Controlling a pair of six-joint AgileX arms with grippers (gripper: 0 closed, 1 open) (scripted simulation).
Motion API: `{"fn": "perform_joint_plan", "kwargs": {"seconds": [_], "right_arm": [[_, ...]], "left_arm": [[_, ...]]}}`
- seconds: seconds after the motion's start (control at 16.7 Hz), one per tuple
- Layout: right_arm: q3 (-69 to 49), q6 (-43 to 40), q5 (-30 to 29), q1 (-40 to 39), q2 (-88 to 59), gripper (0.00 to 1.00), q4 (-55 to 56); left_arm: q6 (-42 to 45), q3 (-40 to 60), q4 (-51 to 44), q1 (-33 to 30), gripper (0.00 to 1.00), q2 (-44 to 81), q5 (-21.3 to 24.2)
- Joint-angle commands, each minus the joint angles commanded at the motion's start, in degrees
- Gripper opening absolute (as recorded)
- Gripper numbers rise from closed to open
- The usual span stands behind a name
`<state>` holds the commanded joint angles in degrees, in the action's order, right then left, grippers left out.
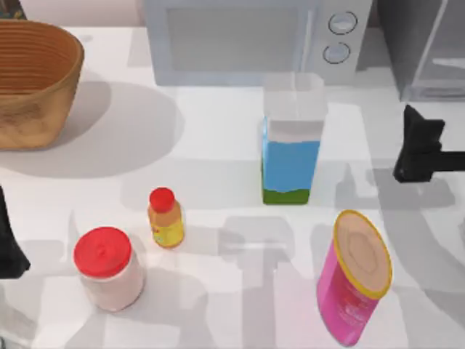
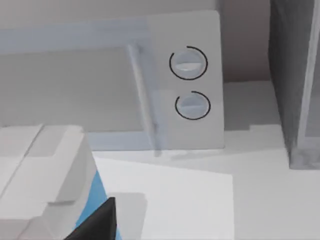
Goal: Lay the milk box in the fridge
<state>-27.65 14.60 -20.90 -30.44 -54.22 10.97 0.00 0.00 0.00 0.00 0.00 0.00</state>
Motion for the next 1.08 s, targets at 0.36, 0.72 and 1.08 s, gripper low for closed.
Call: {"fn": "perform_joint_plan", "kwargs": {"seconds": [0.36,0.72,1.08], "right_arm": [[-16.4,6.3,-12.3,-12.5,-31.1,1.0,9.2],[-23.2,10.3,-21.8,-18.3,-52.2,1.0,14.7],[-22.5,11.0,-23.9,-18.2,-56.1,1.0,15.3]], "left_arm": [[0.0,0.0,0.0,0.0,1.0,0.0,0.0],[0.0,0.0,0.0,0.0,1.0,0.0,0.0],[0.0,0.0,0.0,0.0,1.0,0.0,0.0]]}}
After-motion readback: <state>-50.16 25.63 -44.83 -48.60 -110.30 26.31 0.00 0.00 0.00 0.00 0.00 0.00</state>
